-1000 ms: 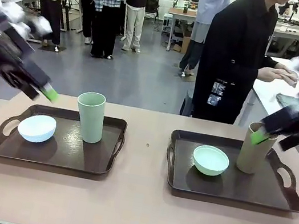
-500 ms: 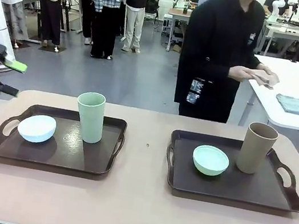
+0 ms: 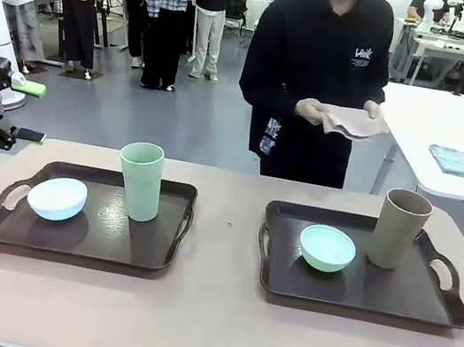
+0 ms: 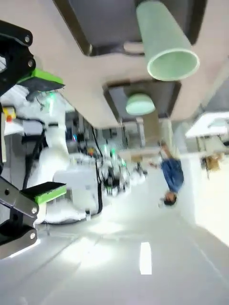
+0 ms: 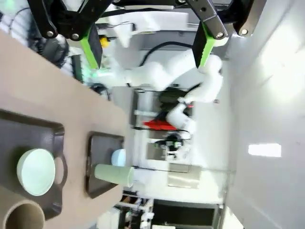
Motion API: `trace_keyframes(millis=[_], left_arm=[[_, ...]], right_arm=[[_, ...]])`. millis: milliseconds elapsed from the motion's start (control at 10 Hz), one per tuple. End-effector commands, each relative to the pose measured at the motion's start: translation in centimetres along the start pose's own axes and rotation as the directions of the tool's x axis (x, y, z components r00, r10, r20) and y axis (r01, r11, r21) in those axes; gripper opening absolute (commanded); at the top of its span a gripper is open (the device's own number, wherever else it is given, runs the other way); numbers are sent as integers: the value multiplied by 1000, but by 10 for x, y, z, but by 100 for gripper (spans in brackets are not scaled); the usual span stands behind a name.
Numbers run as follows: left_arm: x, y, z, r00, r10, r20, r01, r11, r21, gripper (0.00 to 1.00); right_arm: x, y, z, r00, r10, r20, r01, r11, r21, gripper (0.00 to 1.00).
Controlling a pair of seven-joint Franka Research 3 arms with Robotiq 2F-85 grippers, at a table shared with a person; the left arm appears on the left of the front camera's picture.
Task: Set up a tray with a mat and arrange the tableware.
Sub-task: Pick up the Picnic Bowl and Reusable plastic cup from the Handle tray in front of the human's position and hold them in the air.
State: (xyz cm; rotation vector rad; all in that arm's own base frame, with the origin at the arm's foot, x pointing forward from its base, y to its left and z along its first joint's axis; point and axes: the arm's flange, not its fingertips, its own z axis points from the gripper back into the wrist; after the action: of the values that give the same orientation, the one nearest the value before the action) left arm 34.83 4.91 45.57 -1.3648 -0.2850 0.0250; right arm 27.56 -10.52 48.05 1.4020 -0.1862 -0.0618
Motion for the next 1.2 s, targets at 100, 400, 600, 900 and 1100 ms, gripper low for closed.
trace_keyframes(millis=[100,400,600,900,1100], left_arm=[[0,0,0,1000,0,0,0,1000,0,100],[0,0,0,1000,0,0,0,1000,0,100],[0,0,0,1000,0,0,0,1000,0,100],[0,0,0,1000,0,0,0,1000,0,100],[0,0,0,1000,0,0,0,1000,0,100]], right_arm=[[-5,19,-3,996,90,0,-89,993,-76,100],[-5,19,-3,996,90,0,-89,993,-76,100],[-5,19,-3,996,90,0,-89,993,-76,100],[-5,19,-3,996,90,0,-89,993,-76,100],[-5,19,-3,996,90,0,-89,993,-76,100]])
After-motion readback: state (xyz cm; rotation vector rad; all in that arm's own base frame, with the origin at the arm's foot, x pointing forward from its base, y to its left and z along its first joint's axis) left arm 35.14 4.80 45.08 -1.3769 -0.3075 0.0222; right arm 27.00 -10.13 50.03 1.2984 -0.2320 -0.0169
